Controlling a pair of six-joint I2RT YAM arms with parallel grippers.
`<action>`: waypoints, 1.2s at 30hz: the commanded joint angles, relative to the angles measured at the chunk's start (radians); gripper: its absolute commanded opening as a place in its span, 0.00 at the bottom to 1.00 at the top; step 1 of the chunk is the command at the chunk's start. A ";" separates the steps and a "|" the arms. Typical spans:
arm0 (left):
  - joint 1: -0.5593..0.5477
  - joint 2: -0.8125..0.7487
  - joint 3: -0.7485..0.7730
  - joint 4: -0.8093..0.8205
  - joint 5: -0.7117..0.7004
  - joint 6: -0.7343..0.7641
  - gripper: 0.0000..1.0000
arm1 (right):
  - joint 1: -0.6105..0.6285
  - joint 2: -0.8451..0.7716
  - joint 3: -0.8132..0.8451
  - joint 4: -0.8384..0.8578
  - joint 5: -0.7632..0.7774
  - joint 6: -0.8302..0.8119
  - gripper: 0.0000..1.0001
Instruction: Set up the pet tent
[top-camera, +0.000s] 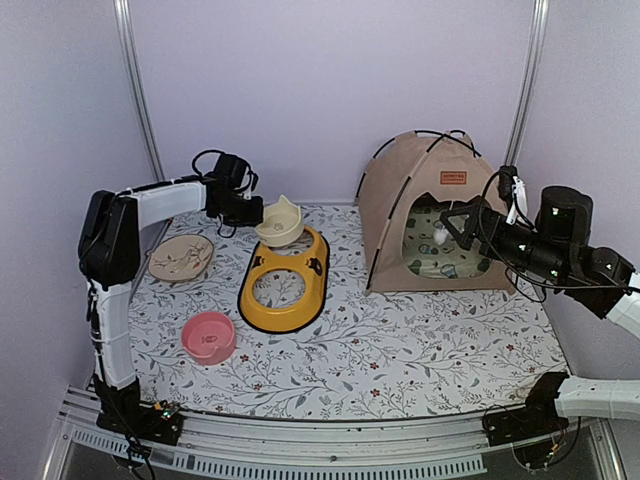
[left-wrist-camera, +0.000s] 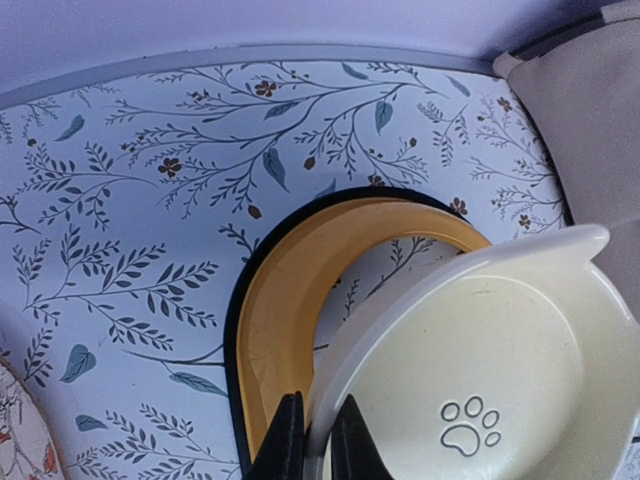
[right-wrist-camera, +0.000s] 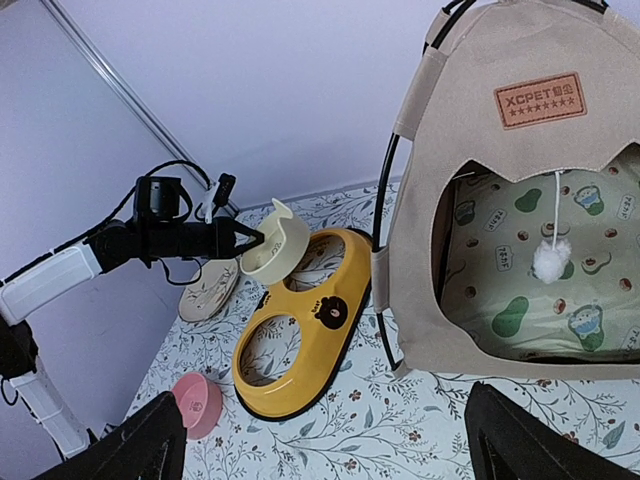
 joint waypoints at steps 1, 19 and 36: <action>-0.023 -0.021 0.011 0.102 0.044 0.005 0.00 | 0.000 0.004 0.003 0.030 -0.017 0.013 0.99; -0.061 0.095 0.088 0.077 0.044 0.059 0.00 | 0.001 -0.008 -0.021 0.027 -0.021 0.023 0.99; -0.049 0.218 0.242 -0.011 -0.048 0.113 0.00 | 0.000 -0.013 -0.019 0.016 -0.030 0.032 0.99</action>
